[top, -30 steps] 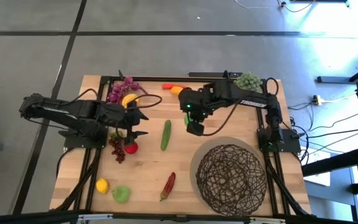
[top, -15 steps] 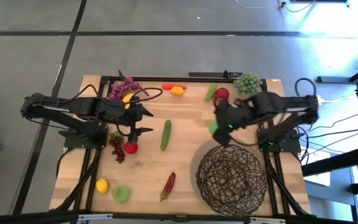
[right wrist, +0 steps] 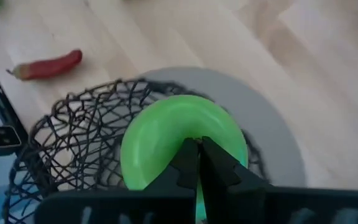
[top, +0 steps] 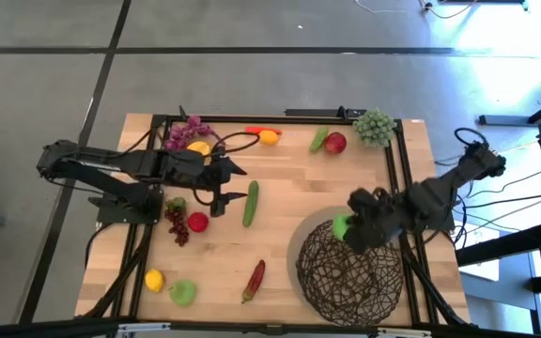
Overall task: Build produce basket
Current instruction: Put the green apple into the wire basket
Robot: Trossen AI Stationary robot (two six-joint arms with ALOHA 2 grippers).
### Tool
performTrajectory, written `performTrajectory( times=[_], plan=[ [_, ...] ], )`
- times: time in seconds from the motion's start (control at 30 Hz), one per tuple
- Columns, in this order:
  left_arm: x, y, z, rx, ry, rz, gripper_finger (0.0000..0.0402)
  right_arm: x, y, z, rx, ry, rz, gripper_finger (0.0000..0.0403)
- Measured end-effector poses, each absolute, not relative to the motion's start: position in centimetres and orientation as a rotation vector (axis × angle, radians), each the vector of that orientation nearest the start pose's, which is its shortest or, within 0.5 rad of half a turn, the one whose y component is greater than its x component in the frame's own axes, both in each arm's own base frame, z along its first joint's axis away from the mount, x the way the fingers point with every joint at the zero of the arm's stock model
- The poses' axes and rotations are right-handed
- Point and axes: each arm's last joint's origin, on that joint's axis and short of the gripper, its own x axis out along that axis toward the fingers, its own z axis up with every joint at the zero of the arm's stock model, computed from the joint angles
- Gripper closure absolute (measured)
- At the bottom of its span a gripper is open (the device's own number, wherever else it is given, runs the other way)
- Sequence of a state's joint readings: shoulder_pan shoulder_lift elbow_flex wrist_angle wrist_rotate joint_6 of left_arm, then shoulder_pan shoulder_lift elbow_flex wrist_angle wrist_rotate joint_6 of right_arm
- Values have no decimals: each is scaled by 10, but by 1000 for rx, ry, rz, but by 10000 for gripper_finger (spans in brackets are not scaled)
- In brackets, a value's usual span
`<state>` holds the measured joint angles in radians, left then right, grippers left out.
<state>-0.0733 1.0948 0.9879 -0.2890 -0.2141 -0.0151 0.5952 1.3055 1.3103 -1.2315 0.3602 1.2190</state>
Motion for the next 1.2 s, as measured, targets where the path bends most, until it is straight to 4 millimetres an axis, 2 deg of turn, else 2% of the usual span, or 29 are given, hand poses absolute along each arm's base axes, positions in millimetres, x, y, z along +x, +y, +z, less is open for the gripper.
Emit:
performTrajectory(
  times=[0.27, 0.43, 0.57, 0.77, 0.93, 1.2],
  plan=[
    [238, -5, 348, 64, 347, 162, 122, 188, 146, 267, 561, 998, -403, 403],
    [237, -1, 356, 77, 326, 178, 122, 182, 146, 230, 562, 1006, -408, 403],
    [237, -1, 357, 77, 325, 179, 122, 177, 145, 209, 526, 1016, -392, 403],
    [237, -1, 357, 77, 330, 180, 122, 176, 142, 198, 450, 1019, -389, 403],
    [237, -1, 357, 76, 330, 180, 122, 177, 143, 196, 460, 1015, -374, 402],
    [237, -1, 357, 76, 329, 180, 122, 177, 144, 196, 477, 1029, -366, 373]
  ],
)
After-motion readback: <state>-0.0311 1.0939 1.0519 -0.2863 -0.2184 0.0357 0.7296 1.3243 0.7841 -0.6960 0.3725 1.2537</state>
